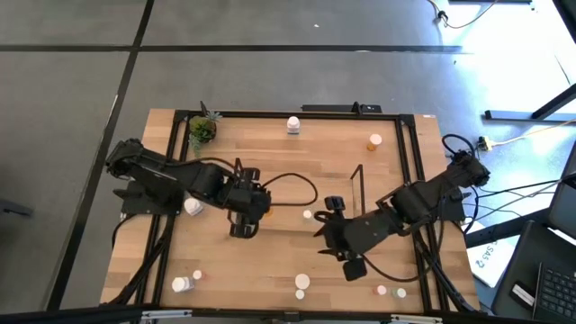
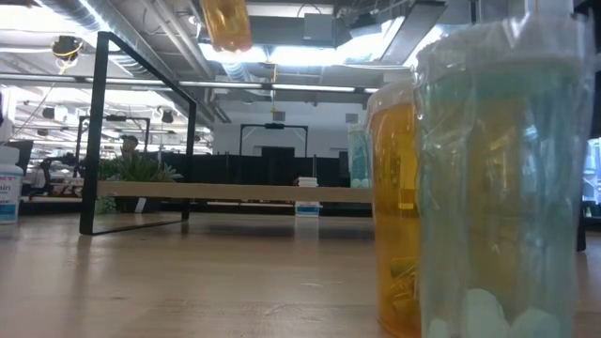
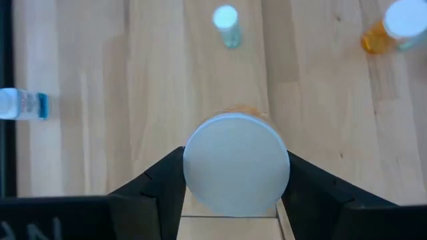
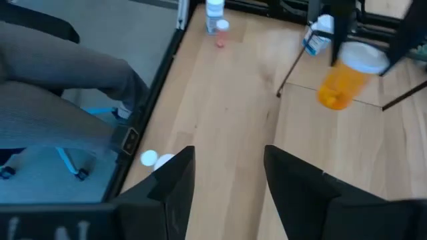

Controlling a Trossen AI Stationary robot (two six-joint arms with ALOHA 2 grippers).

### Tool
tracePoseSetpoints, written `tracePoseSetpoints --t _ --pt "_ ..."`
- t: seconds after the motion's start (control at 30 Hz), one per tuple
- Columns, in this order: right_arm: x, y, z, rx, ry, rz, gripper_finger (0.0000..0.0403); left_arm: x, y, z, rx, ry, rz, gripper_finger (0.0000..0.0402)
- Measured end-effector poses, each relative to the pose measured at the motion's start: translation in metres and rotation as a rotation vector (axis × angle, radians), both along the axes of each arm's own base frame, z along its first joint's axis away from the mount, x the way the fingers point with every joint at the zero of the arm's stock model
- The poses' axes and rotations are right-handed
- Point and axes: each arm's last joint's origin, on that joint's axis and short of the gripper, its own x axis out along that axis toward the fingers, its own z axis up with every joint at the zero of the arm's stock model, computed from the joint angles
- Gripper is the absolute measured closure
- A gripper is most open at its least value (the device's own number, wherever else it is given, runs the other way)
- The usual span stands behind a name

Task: Pick and place medicine bottles onto shelf by color
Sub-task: Put the middle orange pill bottle on the shelf

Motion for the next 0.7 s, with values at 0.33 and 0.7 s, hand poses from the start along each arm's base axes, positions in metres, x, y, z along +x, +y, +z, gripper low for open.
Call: tracePoseSetpoints --t 0.33,0.7 --pt "-0.009 0.002 0.001 0.009 0.027 -0.004 0.0221 0.031 -0.007 -0.032 0.044 0.060 -0.052 0.0208" --pt "-0.017 0.012 0.001 0.017 0.041 0.019 0.0221 0.066 -0.012 -0.081 0.095 0.161 -0.092 0.0208"
